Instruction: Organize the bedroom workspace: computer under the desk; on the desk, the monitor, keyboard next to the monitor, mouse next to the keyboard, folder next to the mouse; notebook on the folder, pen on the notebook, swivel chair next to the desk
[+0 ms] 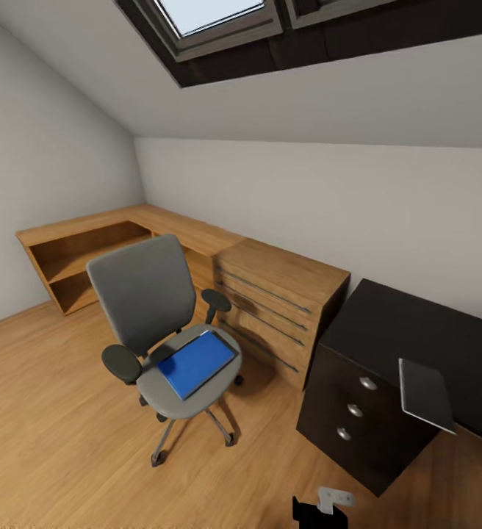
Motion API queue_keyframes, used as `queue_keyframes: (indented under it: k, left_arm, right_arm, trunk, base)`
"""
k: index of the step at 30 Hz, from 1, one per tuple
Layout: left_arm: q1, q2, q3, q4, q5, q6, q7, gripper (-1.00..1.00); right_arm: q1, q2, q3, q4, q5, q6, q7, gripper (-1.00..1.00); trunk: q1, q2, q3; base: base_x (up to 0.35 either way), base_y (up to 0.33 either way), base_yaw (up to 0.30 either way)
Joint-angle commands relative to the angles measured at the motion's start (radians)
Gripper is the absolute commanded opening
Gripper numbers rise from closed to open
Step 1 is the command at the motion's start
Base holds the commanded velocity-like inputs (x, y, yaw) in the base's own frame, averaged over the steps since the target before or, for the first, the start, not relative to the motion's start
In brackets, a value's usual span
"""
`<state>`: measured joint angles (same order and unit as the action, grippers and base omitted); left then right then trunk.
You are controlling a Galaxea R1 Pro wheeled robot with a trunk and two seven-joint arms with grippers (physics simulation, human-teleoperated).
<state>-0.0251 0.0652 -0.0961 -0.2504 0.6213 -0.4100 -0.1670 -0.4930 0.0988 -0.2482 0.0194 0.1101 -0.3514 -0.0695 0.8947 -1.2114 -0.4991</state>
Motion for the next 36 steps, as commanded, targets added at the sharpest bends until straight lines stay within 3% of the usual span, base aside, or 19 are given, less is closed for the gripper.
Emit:
queue_keyframes:
  k: [1, 18, 36]
  left_arm:
    - [-0.001, 0.001, -0.008, 0.002, 0.011, -0.004, -0.003, 1.0]
    - [-0.001, 0.001, -0.008, 0.002, 0.011, -0.004, -0.002, 1.0]
    - [-0.001, 0.001, -0.008, 0.002, 0.011, -0.003, -0.002, 1.0]
  right_arm:
    - [-0.001, 0.0, -0.006, 0.002, 0.011, -0.004, -0.006, 1.0]
    - [-0.001, -0.001, -0.007, 0.002, 0.011, -0.013, -0.006, 1.0]
    - [0.024, -0.001, -0.007, 0.002, 0.011, -0.137, -0.006, 1.0]
  trunk:
    - [0.0, -0.001, -0.002]
    - [0.0, -0.001, -0.009]
    - [0.0, -0.001, 0.003]
  base:
    - [0.0, 0.0, 0.189]
    - [0.0, 0.0, 0.247]
    - [0.0, 0.0, 0.258]
